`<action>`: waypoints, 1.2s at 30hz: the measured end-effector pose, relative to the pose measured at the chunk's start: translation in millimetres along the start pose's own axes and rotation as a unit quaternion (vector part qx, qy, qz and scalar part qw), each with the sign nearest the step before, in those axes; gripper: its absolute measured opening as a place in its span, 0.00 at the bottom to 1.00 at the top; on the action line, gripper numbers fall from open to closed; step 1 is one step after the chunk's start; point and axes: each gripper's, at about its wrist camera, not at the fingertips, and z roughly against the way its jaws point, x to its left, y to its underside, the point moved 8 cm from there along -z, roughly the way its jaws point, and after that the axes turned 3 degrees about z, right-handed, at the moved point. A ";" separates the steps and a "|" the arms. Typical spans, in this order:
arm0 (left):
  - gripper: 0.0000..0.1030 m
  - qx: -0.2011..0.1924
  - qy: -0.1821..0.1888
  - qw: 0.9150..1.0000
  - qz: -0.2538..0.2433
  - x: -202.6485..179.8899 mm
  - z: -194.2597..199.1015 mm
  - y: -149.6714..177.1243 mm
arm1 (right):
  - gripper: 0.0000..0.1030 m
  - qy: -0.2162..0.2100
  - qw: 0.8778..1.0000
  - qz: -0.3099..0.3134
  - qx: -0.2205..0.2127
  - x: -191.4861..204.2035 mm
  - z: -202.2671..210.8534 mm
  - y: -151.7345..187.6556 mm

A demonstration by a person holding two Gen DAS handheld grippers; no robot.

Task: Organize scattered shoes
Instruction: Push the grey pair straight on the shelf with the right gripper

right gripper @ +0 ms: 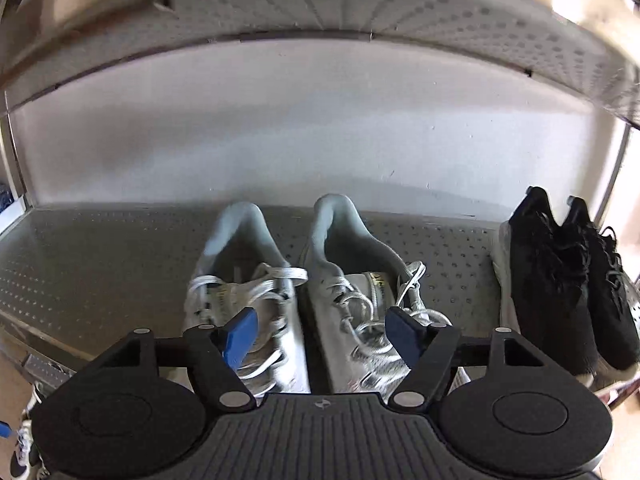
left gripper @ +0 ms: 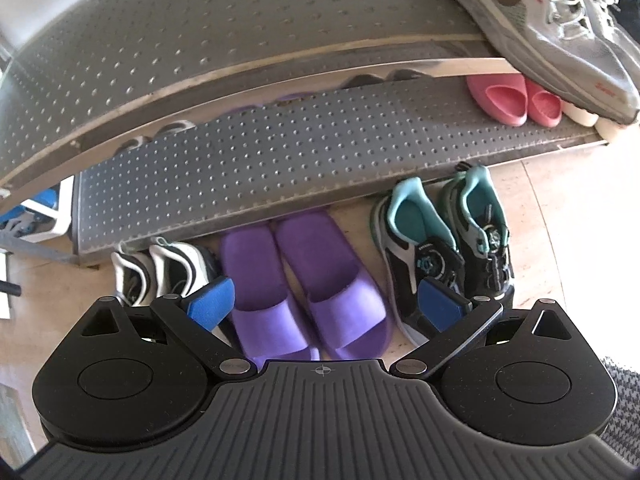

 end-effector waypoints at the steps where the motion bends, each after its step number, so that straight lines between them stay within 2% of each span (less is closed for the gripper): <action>1: 0.98 0.001 -0.001 1.000 -0.001 0.6 -1.0 -0.9 | 0.69 -0.006 1.000 0.002 0.003 -1.6 -3.8 1.0; 4: 0.98 0.002 -0.003 1.000 -0.001 3.3 -3.8 -3.6 | 0.68 -0.036 0.999 0.014 0.015 -3.2 -17.3 7.3; 5: 0.98 0.003 -0.004 1.000 0.001 4.1 -5.7 -4.5 | 0.62 -0.047 0.999 0.009 0.020 -2.0 -20.6 8.2; 6: 0.98 0.003 -0.005 1.000 0.002 5.3 -6.8 -5.8 | 0.51 -0.057 0.998 0.005 0.025 -0.7 -23.7 9.0; 7: 0.98 0.004 -0.006 1.000 0.003 5.7 -7.8 -6.8 | 0.45 -0.063 0.998 0.005 0.029 2.0 -26.0 9.3; 10: 0.98 0.005 -0.010 1.000 0.003 4.8 -11.6 -10.8 | 0.40 -0.057 0.997 0.024 0.039 11.1 -27.2 5.8; 16: 0.98 0.006 -0.003 1.000 0.000 -5.2 -16.4 -12.6 | 0.37 0.032 0.998 0.059 0.016 21.1 -40.5 4.0; 18: 0.98 0.008 -0.006 1.000 -0.003 -5.1 -17.7 -11.5 | 0.37 0.076 0.995 0.071 -0.001 22.2 -53.6 -0.7; 21: 0.98 0.010 -0.010 1.000 -0.007 -5.0 -19.6 -9.9 | 0.37 0.119 0.989 0.091 -0.015 17.5 -69.2 -7.9; 29: 0.98 0.018 -0.025 0.999 -0.008 1.6 -28.8 -11.5 | 0.35 0.160 0.983 0.091 -0.025 -18.8 -92.9 -21.8; 32: 0.98 0.021 -0.021 0.999 -0.015 -2.1 -31.7 -12.4 | 0.32 0.193 0.978 0.076 -0.030 -35.6 -98.1 -25.1; 33: 0.98 0.022 -0.020 0.999 -0.018 -3.3 -32.7 -12.7 | 0.28 0.208 0.975 0.069 -0.031 -41.1 -99.3 -26.1; 36: 0.98 0.024 -0.019 0.999 -0.022 -4.8 -34.6 -12.7 | 0.27 0.234 0.971 0.035 -0.026 -52.5 -102.7 -27.5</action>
